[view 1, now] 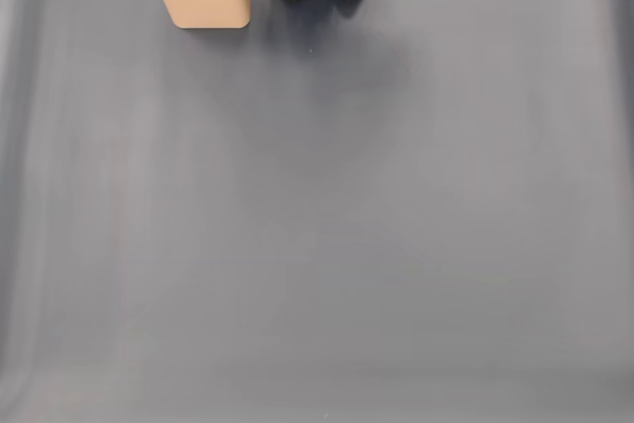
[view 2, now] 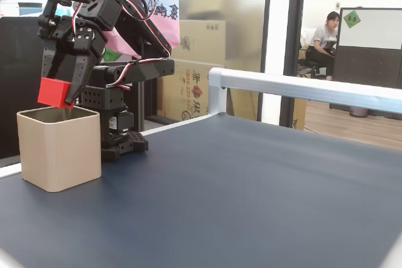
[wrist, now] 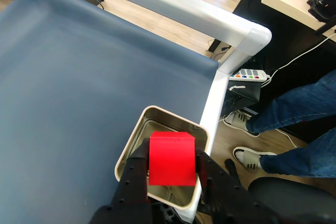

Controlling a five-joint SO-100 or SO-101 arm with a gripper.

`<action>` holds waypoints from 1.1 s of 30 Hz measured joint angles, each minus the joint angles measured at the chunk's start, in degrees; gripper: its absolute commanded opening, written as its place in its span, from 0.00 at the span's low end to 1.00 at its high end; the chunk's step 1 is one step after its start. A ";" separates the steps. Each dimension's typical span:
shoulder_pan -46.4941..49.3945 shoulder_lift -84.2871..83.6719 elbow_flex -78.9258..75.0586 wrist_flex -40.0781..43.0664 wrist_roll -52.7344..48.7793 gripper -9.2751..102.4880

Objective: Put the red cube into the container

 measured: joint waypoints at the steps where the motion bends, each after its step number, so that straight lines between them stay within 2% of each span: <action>1: 0.00 0.00 0.26 0.00 0.00 0.10; 9: 0.09 0.00 0.35 -0.35 0.00 0.14; 16: 0.09 0.09 0.35 -1.41 2.72 0.33; 26: 0.18 0.44 0.70 -4.13 6.94 0.46; 33: 0.35 0.53 1.41 -5.10 7.65 0.47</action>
